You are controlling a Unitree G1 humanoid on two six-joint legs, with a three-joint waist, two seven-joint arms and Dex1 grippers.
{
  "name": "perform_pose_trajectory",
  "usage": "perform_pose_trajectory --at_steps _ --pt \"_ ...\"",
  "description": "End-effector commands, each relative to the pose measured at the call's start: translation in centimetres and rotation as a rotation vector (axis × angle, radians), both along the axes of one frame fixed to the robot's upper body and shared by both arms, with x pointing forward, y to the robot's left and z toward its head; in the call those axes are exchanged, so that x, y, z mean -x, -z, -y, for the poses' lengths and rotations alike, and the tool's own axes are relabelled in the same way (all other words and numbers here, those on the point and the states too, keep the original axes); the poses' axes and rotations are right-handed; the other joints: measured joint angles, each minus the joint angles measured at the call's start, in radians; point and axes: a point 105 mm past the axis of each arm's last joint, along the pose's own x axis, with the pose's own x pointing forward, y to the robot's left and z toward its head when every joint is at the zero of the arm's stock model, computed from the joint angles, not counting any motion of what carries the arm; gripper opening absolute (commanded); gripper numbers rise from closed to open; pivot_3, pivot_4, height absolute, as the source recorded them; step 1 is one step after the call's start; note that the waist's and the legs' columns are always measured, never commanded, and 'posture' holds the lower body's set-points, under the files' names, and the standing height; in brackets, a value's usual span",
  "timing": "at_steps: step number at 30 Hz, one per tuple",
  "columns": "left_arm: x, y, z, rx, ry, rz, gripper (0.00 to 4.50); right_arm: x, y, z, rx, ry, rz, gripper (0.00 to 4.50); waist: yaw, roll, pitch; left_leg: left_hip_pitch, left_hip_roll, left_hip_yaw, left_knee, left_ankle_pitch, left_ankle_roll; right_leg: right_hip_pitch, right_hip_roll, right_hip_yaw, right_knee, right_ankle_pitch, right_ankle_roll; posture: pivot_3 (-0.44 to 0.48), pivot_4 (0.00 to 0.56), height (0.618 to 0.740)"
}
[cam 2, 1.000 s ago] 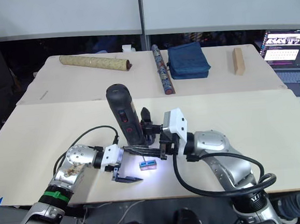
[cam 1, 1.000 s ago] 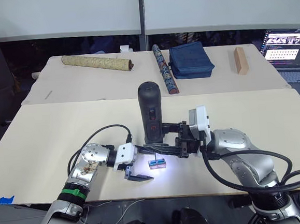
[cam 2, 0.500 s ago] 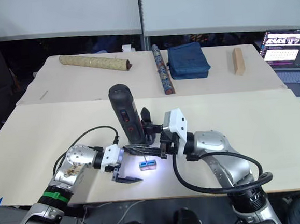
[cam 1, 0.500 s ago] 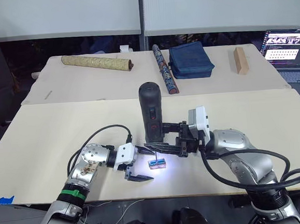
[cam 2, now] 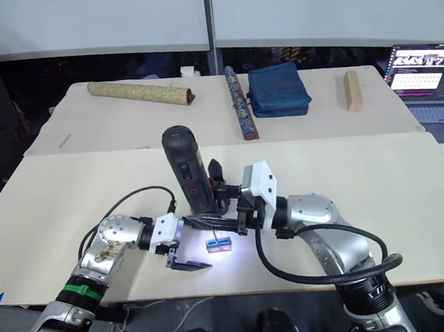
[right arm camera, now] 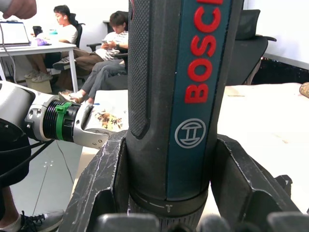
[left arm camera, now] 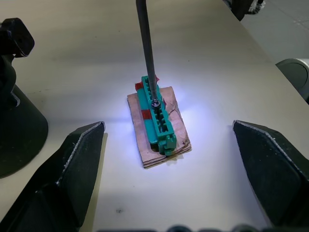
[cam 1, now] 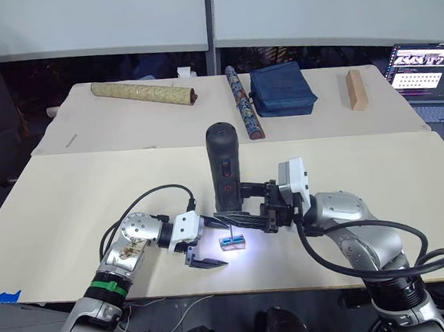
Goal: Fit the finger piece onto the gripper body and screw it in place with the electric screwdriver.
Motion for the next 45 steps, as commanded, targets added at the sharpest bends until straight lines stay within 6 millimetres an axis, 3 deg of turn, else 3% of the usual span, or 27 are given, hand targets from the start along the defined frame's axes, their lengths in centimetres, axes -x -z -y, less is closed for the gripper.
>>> perform_pose_trajectory --at_steps 1,45 --pt "0.06 -0.73 0.21 0.009 0.014 0.033 4.5 0.65 -1.66 -0.17 -0.047 -0.027 0.07 1.94 0.0 0.0 0.0 0.0 0.0 0.0 0.0 0.0 0.0 0.0 0.0 0.0 0.0 0.0 0.0 0.0 0.15 0.74" --pt "-0.24 -0.83 0.4 0.02 0.003 0.041 4.5 0.74 -1.71 -0.3 -0.03 -0.038 0.064 1.94 0.0 0.0 0.0 0.0 0.0 0.0 0.0 0.0 0.0 0.0 0.0 0.0 0.0 0.0 0.0 0.0 0.15 0.74"
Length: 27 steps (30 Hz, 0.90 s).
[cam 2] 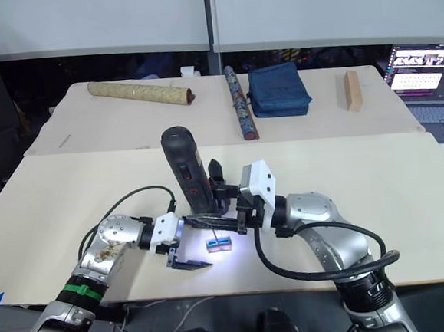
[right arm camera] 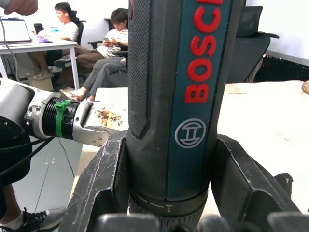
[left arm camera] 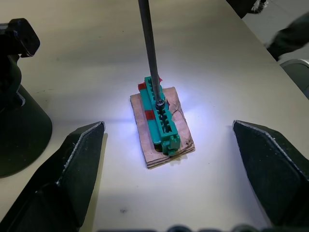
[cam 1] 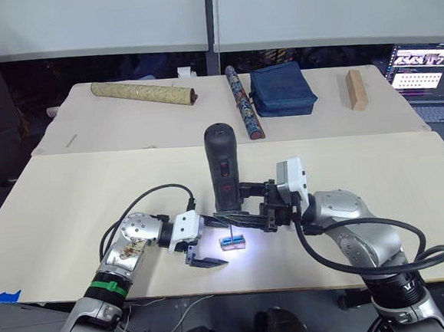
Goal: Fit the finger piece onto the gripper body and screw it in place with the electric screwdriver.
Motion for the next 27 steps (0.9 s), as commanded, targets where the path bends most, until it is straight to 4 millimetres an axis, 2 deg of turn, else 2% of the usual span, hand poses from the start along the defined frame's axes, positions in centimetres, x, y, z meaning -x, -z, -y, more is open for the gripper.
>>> perform_pose_trajectory --at_steps 1,27 --pt "-0.13 -0.78 0.34 0.015 0.012 0.037 4.5 0.98 -1.87 -0.27 -0.044 -0.035 0.069 1.94 0.0 0.0 0.0 0.0 0.0 0.0 0.0 0.0 0.0 0.0 0.0 0.0 0.0 0.0 0.0 0.0 0.15 0.74" --pt "-0.5 -1.06 0.46 0.021 0.006 0.043 4.5 0.63 -1.24 -0.4 -0.033 -0.024 0.06 1.94 0.0 0.0 0.0 0.0 0.0 0.0 0.0 0.0 0.0 0.0 0.0 0.0 0.0 0.0 0.0 0.0 0.15 0.74"
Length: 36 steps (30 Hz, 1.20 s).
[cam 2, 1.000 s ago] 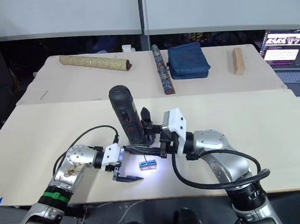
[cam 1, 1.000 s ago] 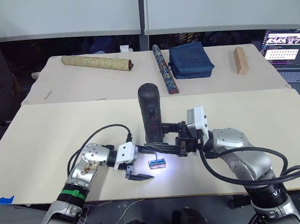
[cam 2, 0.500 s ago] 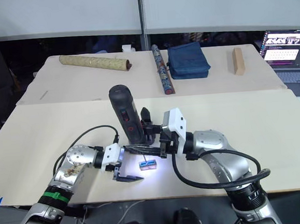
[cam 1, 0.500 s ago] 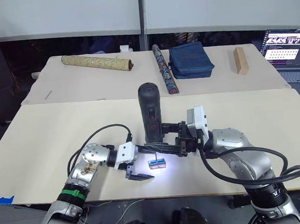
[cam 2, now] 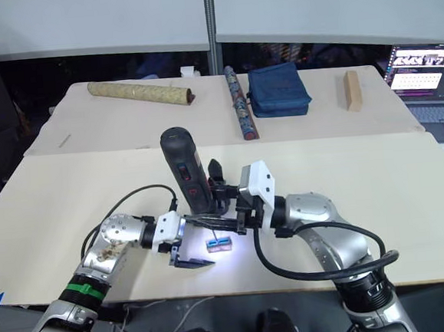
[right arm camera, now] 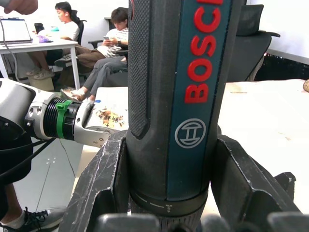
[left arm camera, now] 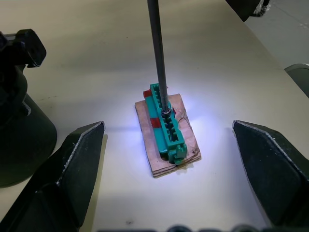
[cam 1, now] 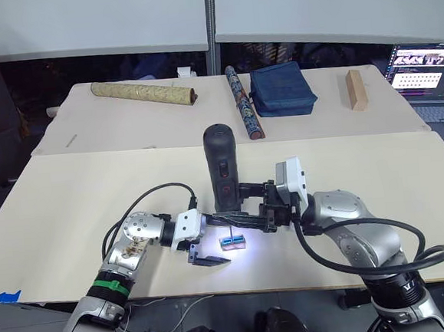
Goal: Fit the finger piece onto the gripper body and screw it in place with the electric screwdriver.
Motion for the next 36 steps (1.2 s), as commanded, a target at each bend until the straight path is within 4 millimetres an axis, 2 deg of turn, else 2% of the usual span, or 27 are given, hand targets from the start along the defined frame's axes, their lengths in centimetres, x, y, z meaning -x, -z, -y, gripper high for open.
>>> perform_pose_trajectory --at_steps 1,8,14,18,22,25,32,36 --pt "-0.2 -0.8 0.1 0.008 0.009 0.035 4.5 0.6 -1.3 -0.3 -0.035 -0.022 0.062 1.94 0.0 0.0 0.0 0.0 0.0 0.0 0.0 0.0 0.0 0.0 0.0 0.0 0.0 0.0 0.0 0.0 0.15 0.74" --pt "-0.1 -0.9 -0.1 0.007 0.006 0.036 4.5 0.5 -1.0 -0.3 -0.029 -0.021 0.057 1.94 0.0 0.0 0.0 0.0 0.0 0.0 0.0 0.0 0.0 0.0 0.0 0.0 0.0 0.0 0.0 0.0 0.15 0.74" --pt "-0.3 -1.0 -0.9 0.02 -0.047 0.021 4.5 0.9 -2.3 -0.1 -0.042 -0.02 0.068 1.94 -0.001 0.0 0.0 0.0 0.0 0.0 0.0 0.0 0.0 0.0 0.0 0.0 0.0 0.0 0.0 0.0 0.15 0.74" --pt "-0.2 -1.3 -2.1 0.036 -0.116 0.015 4.5 0.9 -3.4 -0.1 -0.07 -0.014 0.067 1.94 -0.003 0.0 0.0 0.0 0.0 0.0 0.0 0.0 0.0 0.0 0.0 0.0 0.0 0.0 0.0 0.0 0.15 0.74" --pt "1.0 -1.5 -4.5 0.049 -0.212 -0.035 4.5 1.2 -4.7 -0.4 -0.089 -0.021 0.062 1.94 -0.009 0.0 0.0 0.0 0.002 0.0 0.0 0.0 0.0 -0.001 -0.003 0.001 0.0 0.0 0.0 0.0 0.15 0.74" --pt "1.4 -1.9 -5.1 0.055 -0.239 -0.046 4.5 1.0 -5.4 -0.2 -0.096 -0.015 0.061 1.94 -0.002 0.0 0.0 0.0 0.002 0.0 0.0 0.0 -0.001 -0.001 -0.002 0.0 0.0 0.0 0.0 0.0 0.15 0.74" --pt "-1.5 -2.9 -5.3 0.16 -0.467 -0.078 4.5 1.0 -6.1 0.3 -0.088 -0.007 0.078 1.94 0.005 -0.001 0.0 0.0 0.0 0.0 -0.001 0.0 -0.001 0.0 -0.001 -0.001 -0.001 0.0 0.0 0.0 0.15 0.74" --pt "-3.3 -3.1 -4.4 0.194 -0.527 -0.07 4.5 0.9 -6.0 0.8 -0.07 0.004 0.084 1.94 0.002 -0.001 0.0 0.0 0.0 0.0 0.0 0.0 -0.001 0.0 0.0 -0.001 0.0 0.0 0.0 0.0 0.15 0.74"
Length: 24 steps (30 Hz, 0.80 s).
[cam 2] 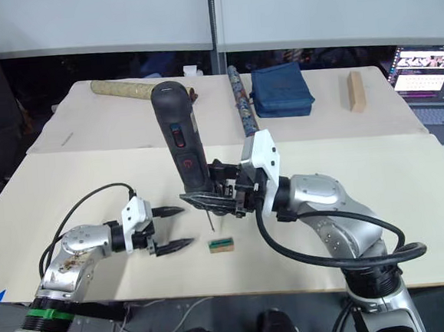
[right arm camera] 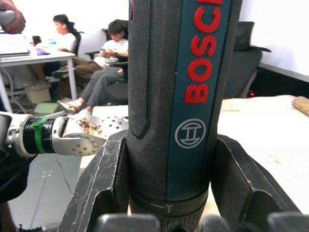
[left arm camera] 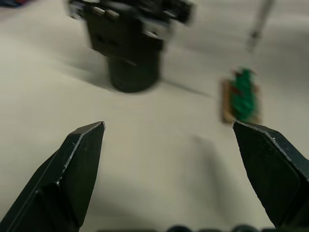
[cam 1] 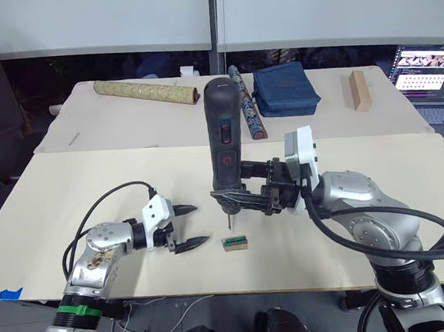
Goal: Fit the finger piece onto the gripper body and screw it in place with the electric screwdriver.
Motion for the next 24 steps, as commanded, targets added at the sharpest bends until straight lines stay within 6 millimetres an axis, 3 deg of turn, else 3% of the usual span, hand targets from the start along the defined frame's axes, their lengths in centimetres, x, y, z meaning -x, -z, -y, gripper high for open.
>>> perform_pose_trajectory --at_steps 1,7,21,24 --pt "-1.3 -0.8 0.4 0.018 -0.041 0.033 4.5 0.9 -1.9 0.4 -0.033 -0.023 0.079 1.94 0.0 0.0 0.0 0.0 0.0 0.0 0.0 0.0 0.0 0.0 0.0 0.0 0.0 0.0 0.0 0.0 0.15 0.74" --pt "-2.9 -0.1 3.4 0.014 -0.032 0.047 4.5 0.8 -1.5 1.0 -0.013 0.001 0.08 1.94 -0.001 -0.001 0.0 0.0 -0.001 0.0 0.0 0.0 0.0 0.0 0.0 0.0 0.001 0.0 0.0 0.0 0.15 0.74" --pt "-4.6 1.5 6.6 0.028 -0.052 0.035 4.5 0.7 -0.8 1.5 -0.005 0.044 0.078 1.94 0.003 -0.001 0.0 0.0 -0.001 0.0 0.0 0.0 0.0 0.0 0.0 -0.001 0.0 0.0 0.0 0.0 0.15 0.74" --pt "-4.7 1.5 6.7 0.011 -0.002 0.043 3.17 0.6 -0.8 1.5 -0.001 0.048 0.081 1.94 0.002 -0.001 0.0 0.0 -0.001 0.0 0.0 0.0 0.0 0.0 0.0 -0.001 0.0 0.0 0.0 0.0 0.15 0.74"
